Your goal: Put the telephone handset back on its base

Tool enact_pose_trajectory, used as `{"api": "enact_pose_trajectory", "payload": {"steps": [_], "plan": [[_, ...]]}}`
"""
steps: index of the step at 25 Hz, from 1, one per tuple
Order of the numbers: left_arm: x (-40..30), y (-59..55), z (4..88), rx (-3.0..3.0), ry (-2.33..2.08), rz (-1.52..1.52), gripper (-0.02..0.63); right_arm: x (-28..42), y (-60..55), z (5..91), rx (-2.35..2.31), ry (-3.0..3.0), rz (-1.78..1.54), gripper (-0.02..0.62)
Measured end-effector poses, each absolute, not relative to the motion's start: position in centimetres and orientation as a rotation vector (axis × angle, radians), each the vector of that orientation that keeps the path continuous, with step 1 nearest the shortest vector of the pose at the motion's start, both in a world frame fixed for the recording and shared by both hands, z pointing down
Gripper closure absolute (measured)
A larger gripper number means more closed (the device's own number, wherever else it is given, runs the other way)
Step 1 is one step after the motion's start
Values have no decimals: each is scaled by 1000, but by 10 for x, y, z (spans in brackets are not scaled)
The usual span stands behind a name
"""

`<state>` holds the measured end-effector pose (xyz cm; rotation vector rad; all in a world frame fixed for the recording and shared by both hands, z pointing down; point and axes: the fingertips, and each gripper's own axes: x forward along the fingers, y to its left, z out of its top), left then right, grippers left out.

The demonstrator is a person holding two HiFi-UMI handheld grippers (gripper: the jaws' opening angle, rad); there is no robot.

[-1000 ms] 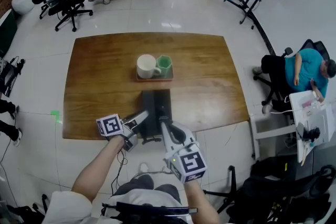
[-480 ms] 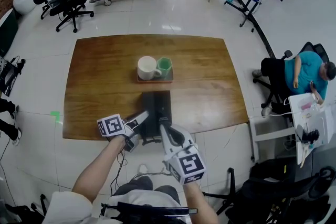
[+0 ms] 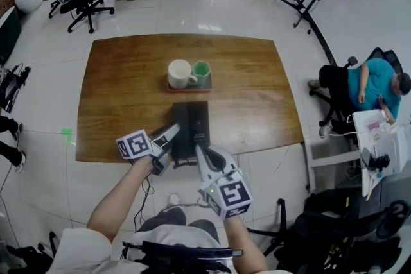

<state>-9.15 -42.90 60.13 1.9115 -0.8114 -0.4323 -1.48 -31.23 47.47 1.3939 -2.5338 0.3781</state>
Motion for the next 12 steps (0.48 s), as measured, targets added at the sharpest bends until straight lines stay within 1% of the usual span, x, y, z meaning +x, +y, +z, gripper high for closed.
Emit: {"api": "enact_pose_trajectory", "payload": {"steps": [12], "plan": [[-112,-422,578,1960,-901,-477,472,-17,-305,468,1364,-2555,370,596]]}}
